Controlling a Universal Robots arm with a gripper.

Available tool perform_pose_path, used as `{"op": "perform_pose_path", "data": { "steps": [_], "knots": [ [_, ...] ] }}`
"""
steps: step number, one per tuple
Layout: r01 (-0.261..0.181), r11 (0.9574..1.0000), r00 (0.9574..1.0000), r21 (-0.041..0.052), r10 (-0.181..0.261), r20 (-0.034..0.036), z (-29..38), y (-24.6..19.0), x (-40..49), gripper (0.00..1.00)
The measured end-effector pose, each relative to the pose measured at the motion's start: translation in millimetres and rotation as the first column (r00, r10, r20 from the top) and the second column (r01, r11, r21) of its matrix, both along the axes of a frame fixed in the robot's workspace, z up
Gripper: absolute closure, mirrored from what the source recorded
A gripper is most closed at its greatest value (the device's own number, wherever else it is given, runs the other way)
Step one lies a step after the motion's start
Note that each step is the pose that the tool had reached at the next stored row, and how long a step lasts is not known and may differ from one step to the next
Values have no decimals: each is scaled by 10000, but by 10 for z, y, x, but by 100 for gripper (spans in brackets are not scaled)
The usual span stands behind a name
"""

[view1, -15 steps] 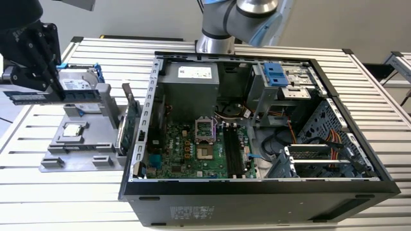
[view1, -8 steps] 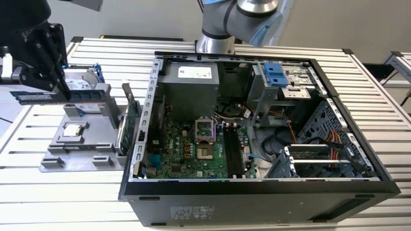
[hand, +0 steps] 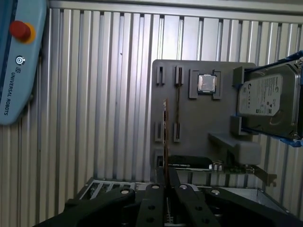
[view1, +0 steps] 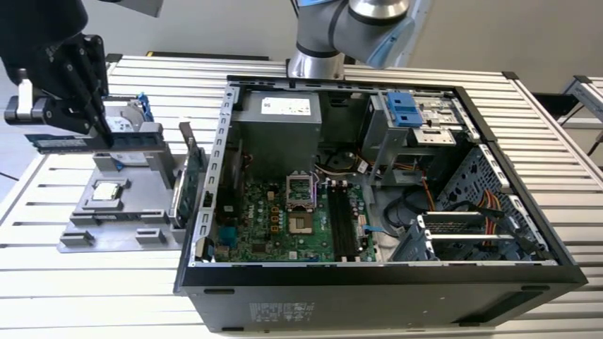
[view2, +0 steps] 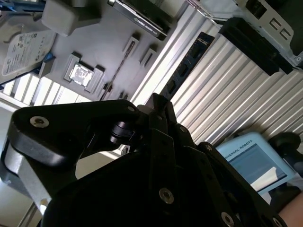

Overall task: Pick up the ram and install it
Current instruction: 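Pick up the ram and move it above insertion slot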

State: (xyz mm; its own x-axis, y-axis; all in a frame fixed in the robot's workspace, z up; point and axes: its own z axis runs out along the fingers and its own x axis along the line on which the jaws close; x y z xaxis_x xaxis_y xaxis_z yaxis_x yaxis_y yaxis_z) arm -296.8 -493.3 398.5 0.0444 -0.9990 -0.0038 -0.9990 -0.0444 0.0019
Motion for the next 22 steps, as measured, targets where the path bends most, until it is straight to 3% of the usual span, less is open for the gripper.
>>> {"op": "perform_pose_path", "data": {
  "steps": [22],
  "knots": [
    [0,10000,10000,0,0,0,0,5,230,100]
  ]
}}
